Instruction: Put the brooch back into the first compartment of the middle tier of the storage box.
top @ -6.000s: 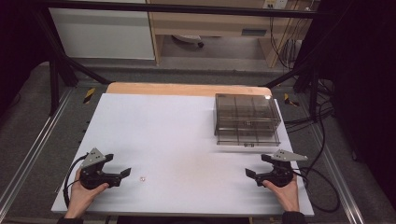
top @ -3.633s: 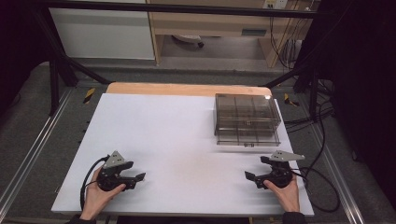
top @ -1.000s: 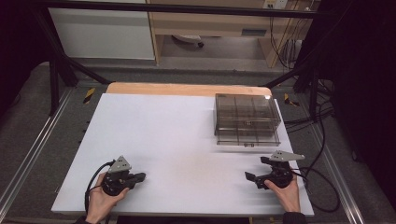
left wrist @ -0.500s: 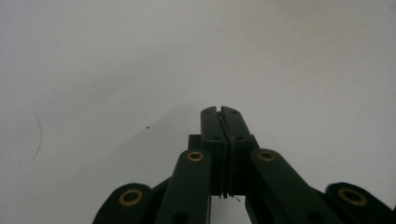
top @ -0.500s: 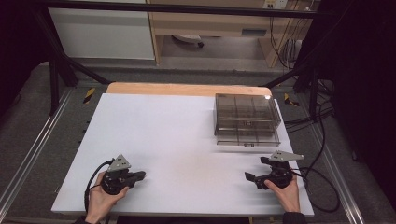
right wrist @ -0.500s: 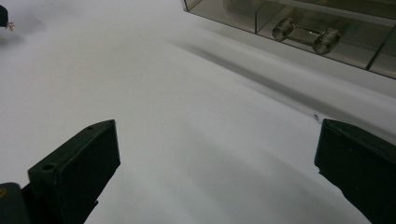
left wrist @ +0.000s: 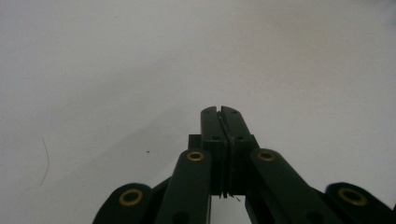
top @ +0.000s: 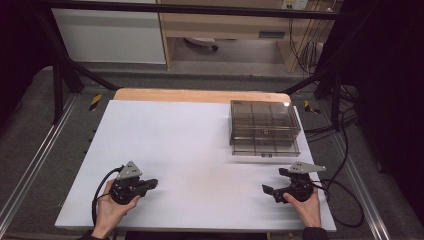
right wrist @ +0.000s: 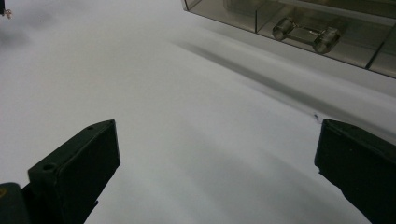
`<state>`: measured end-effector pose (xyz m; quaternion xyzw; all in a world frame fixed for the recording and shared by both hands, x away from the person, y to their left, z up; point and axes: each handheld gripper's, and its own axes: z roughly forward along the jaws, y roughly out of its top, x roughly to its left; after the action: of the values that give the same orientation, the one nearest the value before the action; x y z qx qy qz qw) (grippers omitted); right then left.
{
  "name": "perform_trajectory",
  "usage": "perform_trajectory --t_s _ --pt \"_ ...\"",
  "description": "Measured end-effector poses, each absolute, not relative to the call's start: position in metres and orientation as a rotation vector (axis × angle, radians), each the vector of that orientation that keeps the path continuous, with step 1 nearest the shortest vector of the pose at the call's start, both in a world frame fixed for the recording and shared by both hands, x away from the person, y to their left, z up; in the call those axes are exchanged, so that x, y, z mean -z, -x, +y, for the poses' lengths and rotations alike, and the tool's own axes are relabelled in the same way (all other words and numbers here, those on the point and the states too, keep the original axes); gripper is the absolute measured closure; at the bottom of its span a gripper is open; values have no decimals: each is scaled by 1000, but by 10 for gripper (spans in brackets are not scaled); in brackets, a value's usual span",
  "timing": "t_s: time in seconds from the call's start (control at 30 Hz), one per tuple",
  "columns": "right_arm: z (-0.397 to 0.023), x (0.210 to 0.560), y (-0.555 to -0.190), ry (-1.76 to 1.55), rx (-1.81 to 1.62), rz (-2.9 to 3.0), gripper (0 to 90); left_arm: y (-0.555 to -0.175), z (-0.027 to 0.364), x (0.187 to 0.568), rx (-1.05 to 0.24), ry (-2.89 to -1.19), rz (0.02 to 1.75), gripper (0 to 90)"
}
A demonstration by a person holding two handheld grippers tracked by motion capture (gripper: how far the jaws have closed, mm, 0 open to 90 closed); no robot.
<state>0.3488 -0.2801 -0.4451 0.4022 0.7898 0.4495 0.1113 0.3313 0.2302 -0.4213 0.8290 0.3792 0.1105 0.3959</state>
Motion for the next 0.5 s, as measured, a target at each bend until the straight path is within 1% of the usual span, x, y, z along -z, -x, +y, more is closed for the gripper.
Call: perform_trajectory --t_s 0.5 --pt "-280 445 -349 -1180 -1319 2322 5 -341 223 409 -292 -2091 953 889"
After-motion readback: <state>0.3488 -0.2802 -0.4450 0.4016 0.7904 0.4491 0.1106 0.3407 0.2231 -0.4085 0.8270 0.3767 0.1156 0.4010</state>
